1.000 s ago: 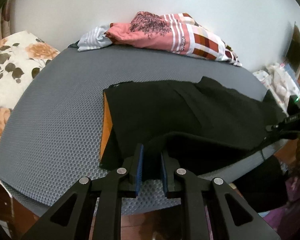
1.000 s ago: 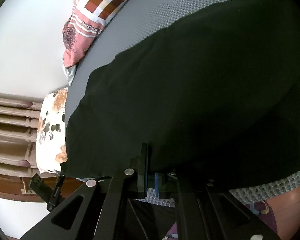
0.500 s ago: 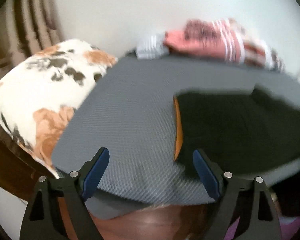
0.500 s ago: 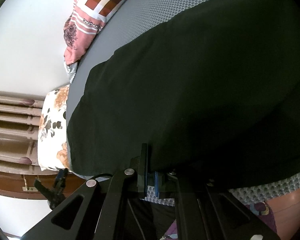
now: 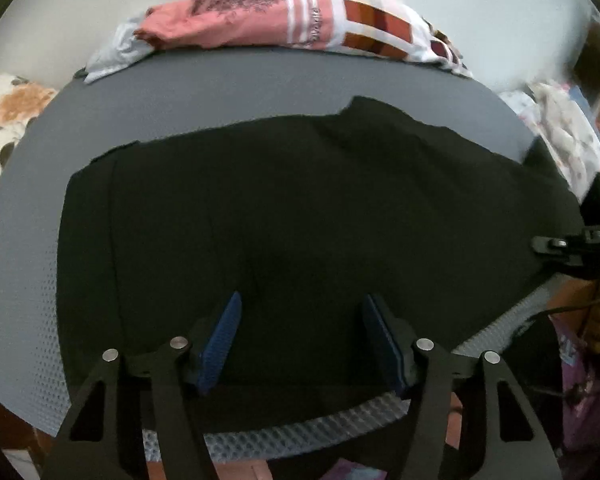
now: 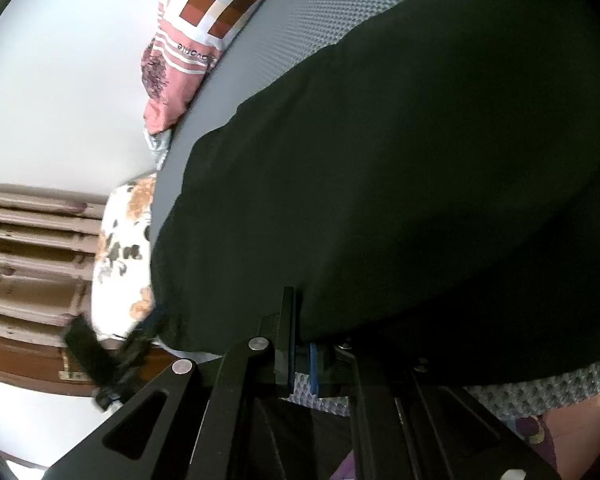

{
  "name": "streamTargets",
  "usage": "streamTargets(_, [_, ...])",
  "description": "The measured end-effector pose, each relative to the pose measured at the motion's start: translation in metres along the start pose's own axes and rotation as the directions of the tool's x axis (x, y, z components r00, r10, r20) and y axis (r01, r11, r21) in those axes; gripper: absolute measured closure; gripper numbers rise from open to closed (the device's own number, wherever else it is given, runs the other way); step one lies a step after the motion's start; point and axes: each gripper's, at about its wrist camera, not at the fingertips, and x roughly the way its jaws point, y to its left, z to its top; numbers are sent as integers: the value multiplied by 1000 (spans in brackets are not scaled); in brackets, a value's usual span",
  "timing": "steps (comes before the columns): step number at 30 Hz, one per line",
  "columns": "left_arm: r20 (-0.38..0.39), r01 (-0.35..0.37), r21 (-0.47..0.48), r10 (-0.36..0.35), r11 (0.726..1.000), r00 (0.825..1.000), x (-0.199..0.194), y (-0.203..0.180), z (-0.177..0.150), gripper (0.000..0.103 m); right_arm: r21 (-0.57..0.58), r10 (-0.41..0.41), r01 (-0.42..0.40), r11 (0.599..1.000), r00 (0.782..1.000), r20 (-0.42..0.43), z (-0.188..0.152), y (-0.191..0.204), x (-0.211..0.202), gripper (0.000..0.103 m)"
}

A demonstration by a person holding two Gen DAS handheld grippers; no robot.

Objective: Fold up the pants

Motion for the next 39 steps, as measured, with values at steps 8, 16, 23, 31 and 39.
streamTargets(8, [-12,-34,8,35,999,999,4,-7,-5,39,106,107,-127,986,977,182,32,-52,-62,78])
streamTargets(16, [-14,-57,-5,57,998,998,4,-6,-1,39,186,136,-239,953,886,443,100,-139,-152,77])
streamTargets(23, [-8,-75,12,76,997,997,6,-8,-2,35,221,56,-207,953,838,542,145,-187,-208,82])
streamTargets(31, [-22,-72,16,72,997,997,9,-10,3,28,217,-61,-91,972,793,606,114,-182,-264,99])
streamTargets(39, [-28,-57,40,58,998,998,12,-8,4,21,320,-117,-86,943,817,565,51,-223,-274,99])
